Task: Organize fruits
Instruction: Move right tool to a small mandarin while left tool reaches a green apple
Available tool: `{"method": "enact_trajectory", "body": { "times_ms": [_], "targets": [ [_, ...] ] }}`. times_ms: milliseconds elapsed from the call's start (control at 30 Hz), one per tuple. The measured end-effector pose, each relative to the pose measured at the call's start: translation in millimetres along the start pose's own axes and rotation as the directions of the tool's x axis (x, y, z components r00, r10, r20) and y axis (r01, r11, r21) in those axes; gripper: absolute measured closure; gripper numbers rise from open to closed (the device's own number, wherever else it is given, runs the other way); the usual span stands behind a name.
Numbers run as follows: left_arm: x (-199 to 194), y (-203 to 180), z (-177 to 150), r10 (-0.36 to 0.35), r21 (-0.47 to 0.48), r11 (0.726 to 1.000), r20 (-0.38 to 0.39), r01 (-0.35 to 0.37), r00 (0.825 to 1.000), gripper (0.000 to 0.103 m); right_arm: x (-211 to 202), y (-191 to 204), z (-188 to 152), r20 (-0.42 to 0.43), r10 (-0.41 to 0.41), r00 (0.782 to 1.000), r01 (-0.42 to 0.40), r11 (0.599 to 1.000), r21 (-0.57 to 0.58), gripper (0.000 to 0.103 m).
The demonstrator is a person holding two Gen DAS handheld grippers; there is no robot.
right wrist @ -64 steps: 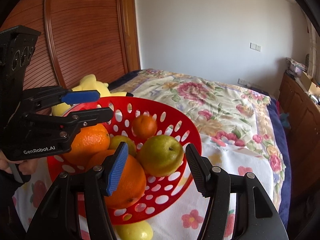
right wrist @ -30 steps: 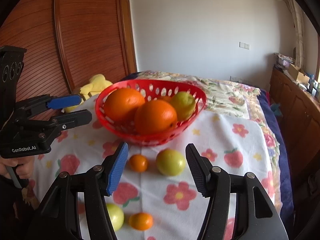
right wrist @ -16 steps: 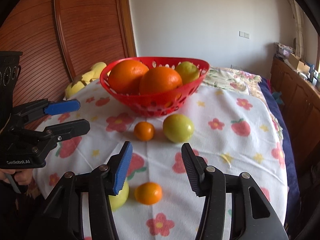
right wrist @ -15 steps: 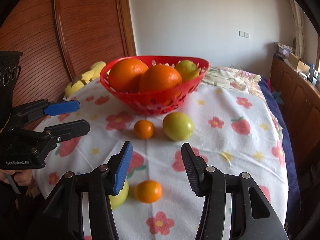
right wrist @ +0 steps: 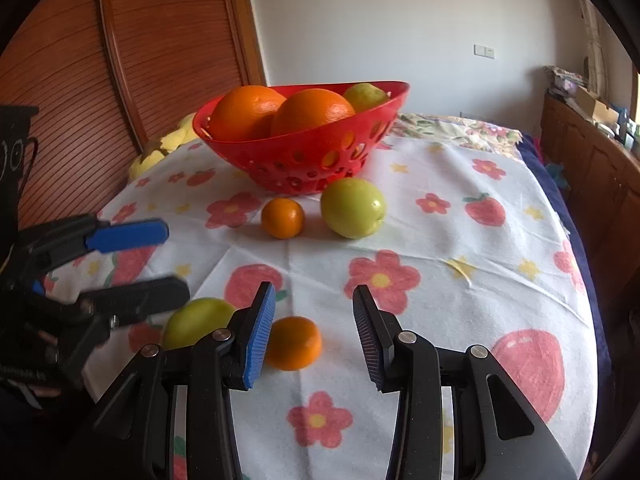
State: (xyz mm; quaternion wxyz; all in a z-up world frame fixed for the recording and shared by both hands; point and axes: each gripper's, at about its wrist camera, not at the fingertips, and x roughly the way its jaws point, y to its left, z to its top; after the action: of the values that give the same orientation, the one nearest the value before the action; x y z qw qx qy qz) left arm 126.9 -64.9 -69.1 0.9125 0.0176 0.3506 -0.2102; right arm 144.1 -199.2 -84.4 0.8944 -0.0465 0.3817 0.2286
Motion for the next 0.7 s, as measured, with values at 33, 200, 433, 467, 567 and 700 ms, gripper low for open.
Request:
{"method": "enact_trajectory", "body": {
  "times_ms": [33, 200, 433, 467, 567, 700],
  "targets": [
    [1, -2, -1, -0.001, 0.003, 1.0, -0.005, 0.001, 1.0, 0.041, -1, -1, -1, 0.001, -0.006, 1.0, 0.006, 1.0, 0.001, 0.063],
    [8, -7, -9, -0.004, 0.003, 1.0, -0.03, 0.004, 1.0, 0.041, -6, -3, -7, 0.006, -0.021, 1.0, 0.021, 1.0, 0.006, 0.063],
    [10, -14, -15, -0.043, 0.011, 0.999, -0.047, 0.043, 0.998, 0.043, -11, -3, -16, 0.005, -0.014, 1.0, 0.014, 1.0, 0.024, 0.063],
    [11, -15, -15, -0.047, 0.012, 0.999, -0.049, 0.048, 0.998, 0.043, -10, -3, -17, 0.003, -0.012, 1.0, 0.012, 1.0, 0.025, 0.063],
    [13, -18, -19, -0.068, 0.01, 0.998, -0.062, 0.069, 0.996, 0.043, -10, -3, -18, 0.004, -0.001, 1.0, 0.001, 0.999, 0.035, 0.062],
    [13, -23, -22, -0.092, 0.015, 0.995, -0.071, 0.094, 0.993, 0.051, -9, -5, -18, 0.005, 0.001, 1.0, -0.002, 0.999, 0.044, 0.062]
  ]
}}
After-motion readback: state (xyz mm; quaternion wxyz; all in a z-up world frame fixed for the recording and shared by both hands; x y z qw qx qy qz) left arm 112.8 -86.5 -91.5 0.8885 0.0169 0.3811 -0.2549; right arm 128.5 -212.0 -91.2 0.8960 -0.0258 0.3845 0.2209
